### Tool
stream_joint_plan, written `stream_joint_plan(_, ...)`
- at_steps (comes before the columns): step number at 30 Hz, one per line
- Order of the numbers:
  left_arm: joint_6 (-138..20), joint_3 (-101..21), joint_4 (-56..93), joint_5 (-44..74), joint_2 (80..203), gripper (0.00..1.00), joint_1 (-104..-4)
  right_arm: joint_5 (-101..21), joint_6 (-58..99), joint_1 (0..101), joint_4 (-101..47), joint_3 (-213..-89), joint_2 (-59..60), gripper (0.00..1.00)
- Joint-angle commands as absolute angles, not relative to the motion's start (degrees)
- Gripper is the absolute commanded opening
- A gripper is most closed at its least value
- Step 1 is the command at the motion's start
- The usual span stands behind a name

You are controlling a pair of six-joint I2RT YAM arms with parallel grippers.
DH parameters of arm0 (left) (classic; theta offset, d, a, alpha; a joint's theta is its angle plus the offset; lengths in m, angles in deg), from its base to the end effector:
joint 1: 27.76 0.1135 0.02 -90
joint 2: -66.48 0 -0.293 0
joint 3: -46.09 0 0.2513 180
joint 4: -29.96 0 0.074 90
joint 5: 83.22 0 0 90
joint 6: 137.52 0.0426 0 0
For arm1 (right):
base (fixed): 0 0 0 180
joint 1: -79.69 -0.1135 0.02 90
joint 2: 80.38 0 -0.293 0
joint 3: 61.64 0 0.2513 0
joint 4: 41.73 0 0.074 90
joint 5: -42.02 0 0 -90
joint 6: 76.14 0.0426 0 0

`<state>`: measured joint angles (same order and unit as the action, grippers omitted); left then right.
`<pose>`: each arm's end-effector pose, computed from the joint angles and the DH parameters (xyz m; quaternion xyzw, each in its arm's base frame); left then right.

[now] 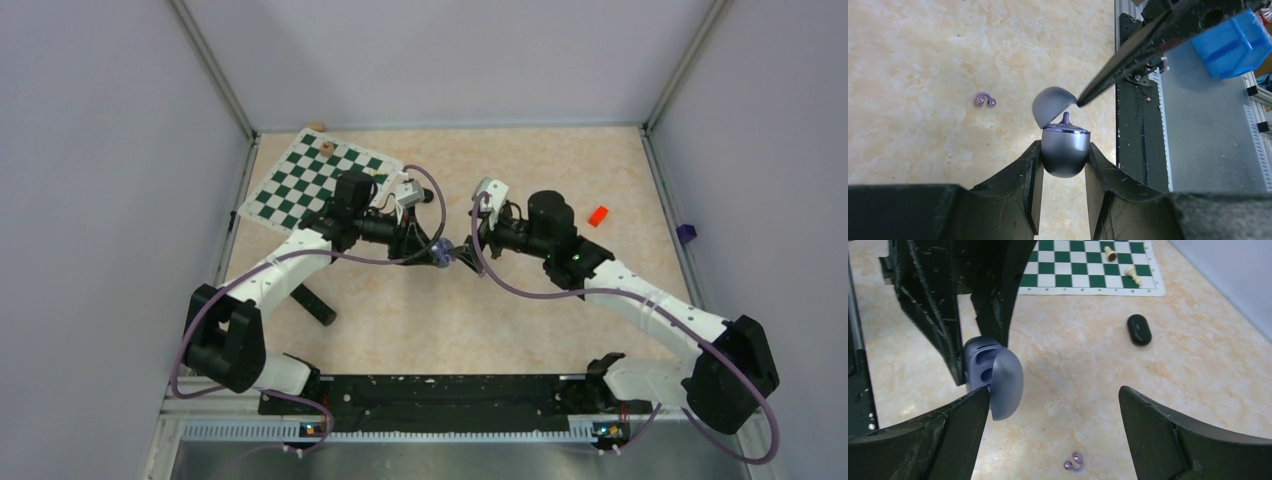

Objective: Insert the wireless bluetooth earbuds into the charging case
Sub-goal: Open the charging case to the charging case, then pick up the left earbud from the center of the board.

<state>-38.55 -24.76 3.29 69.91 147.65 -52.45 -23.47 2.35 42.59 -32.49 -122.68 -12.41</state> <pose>0.2537 -0.1585 0.3019 0.4444 0.6622 -0.5160 0.3126 0.2030 0.1757 0.3234 -0.4378 0.6596 0.2955 0.5348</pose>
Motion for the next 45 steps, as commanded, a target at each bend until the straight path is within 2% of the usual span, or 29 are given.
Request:
stream_joint_plan(1,-37.8,-26.9,3.4,73.4,147.9,0.0,-53.0,-28.7,-0.1,43.8,-34.7,-123.1,-15.5,0.99)
stream_joint_plan(9,-36.8,-27.4,2.2,73.0,148.1,0.0,-53.0,-20.6,1.8,46.0,-30.1,-125.6,-18.8,0.99)
stream_joint_plan(15,-35.8,-27.6,1.2,72.5,146.8,0.0,-52.8,-11.3,13.1,57.7,-34.6,-124.2,-15.5,0.98)
stream_joint_plan(18,-35.4,-27.6,1.0,72.3,145.9,0.0,-52.6,-6.1,21.1,63.9,-36.3,-123.2,-9.8,0.93)
stream_joint_plan(23,-35.0,-27.5,0.6,71.8,144.9,0.0,-52.4,-0.6,24.6,67.9,-32.7,-125.2,2.8,0.78)
stream_joint_plan(33,-34.3,-26.9,0.8,71.0,144.0,0.0,-52.3,-2.3,24.3,69.0,-28.8,-125.8,16.0,0.68)
stream_joint_plan(42,-34.1,-26.5,1.3,70.9,143.4,0.0,-51.9,2.8,28.9,70.2,-29.4,-124.8,22.9,0.4)
stream_joint_plan(45,-33.8,-26.4,1.3,71.1,143.3,0.0,-51.8,2.4,29.5,70.2,-29.2,-124.3,23.9,0.35)
